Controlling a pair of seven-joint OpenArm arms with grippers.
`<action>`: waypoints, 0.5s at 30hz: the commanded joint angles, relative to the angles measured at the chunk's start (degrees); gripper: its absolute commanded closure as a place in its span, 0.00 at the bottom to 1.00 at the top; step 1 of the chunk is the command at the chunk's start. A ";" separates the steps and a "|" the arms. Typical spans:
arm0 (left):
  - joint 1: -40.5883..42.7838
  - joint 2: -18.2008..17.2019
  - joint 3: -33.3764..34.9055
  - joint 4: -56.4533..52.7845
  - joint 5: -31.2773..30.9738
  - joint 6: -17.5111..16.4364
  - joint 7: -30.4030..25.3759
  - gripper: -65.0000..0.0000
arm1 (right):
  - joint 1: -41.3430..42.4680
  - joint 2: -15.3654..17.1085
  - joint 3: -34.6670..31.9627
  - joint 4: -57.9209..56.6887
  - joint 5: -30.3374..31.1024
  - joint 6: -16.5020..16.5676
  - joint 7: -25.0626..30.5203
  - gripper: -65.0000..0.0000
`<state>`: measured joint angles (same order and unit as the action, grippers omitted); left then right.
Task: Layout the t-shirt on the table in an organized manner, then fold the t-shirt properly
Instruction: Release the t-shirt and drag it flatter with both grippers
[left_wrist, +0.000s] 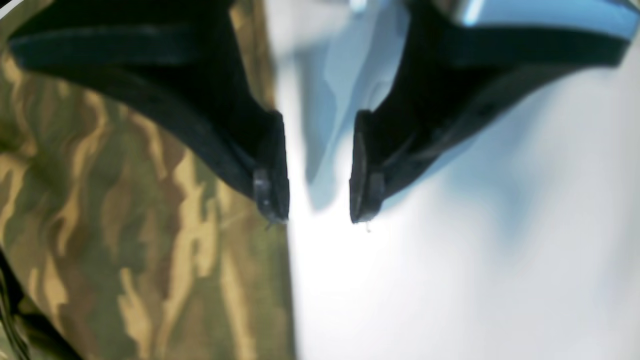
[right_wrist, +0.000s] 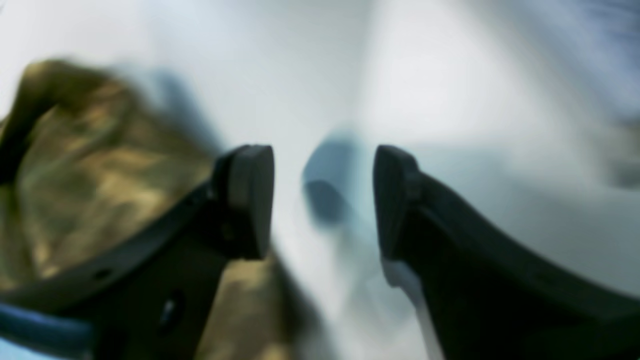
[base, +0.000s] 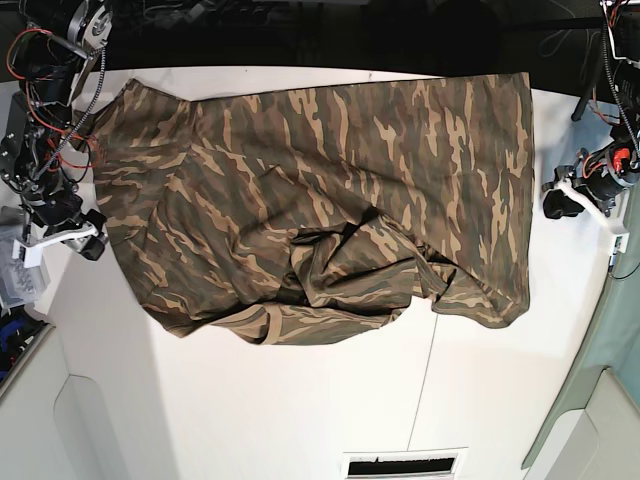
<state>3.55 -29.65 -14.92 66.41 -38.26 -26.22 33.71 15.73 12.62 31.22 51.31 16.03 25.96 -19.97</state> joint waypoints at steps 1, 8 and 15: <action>-1.81 -0.46 0.59 -0.02 -0.70 -0.63 -1.36 0.63 | 1.36 0.26 -1.29 0.57 0.92 1.11 1.07 0.52; -8.00 1.40 9.77 -3.65 4.09 1.79 -2.08 0.63 | 1.55 -1.31 -12.00 0.66 1.03 1.53 0.81 0.52; -8.35 1.31 13.84 -4.24 10.45 7.69 -3.43 1.00 | 1.88 -1.16 -14.34 1.44 0.87 1.46 1.29 0.96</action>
<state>-4.47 -27.46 -1.02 62.00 -29.08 -19.49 29.08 16.47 10.66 16.73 51.53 16.32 27.22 -19.59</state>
